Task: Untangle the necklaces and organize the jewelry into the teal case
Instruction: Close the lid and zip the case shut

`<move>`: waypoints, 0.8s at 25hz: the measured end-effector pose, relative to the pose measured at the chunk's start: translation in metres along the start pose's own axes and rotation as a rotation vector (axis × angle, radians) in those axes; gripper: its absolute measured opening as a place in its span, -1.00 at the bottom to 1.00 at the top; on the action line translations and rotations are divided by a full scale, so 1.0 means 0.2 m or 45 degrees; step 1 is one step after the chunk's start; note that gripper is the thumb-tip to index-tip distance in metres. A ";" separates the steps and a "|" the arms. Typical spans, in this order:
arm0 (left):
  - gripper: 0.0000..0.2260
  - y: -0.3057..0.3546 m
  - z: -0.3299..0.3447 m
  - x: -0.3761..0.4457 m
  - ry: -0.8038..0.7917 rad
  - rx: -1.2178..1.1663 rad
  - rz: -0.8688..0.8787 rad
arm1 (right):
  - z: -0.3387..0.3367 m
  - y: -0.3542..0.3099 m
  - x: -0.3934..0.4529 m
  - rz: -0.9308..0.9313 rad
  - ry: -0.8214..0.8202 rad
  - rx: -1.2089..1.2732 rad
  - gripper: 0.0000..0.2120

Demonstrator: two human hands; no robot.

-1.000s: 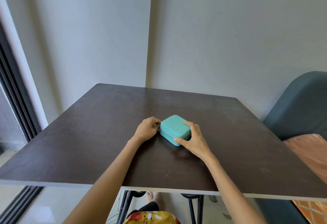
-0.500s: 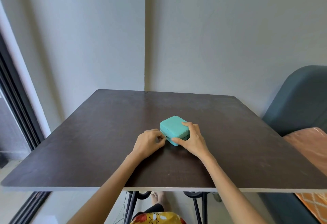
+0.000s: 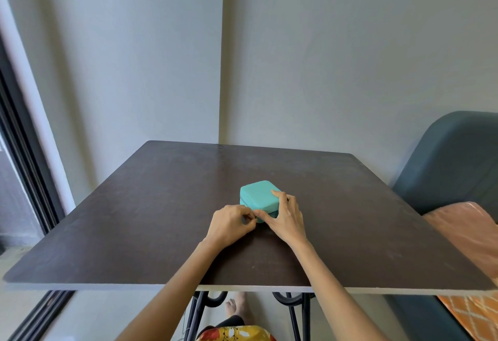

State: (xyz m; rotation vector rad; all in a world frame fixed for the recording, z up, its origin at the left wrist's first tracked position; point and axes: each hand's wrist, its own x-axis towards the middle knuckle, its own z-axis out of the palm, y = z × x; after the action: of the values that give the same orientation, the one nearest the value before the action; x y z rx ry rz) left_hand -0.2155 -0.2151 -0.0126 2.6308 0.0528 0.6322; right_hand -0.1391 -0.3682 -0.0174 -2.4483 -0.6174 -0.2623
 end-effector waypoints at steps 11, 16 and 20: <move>-0.77 0.04 0.00 -0.04 0.102 0.173 0.067 | -0.04 -0.11 -0.15 -0.651 0.254 -0.340 -0.77; -0.84 0.05 0.00 -0.04 0.181 0.186 0.248 | -0.03 -0.12 -0.13 -0.666 0.267 -0.292 -0.83; -0.81 0.04 0.00 -0.04 0.293 0.133 0.340 | -0.03 -0.13 -0.13 -0.610 0.226 -0.169 -0.89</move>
State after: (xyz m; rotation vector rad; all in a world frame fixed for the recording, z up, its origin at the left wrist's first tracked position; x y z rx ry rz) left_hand -0.2230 -0.2223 -0.0121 2.6746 -0.2055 1.0474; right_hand -0.1738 -0.3620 -0.0083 -2.3331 -1.1311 -0.7219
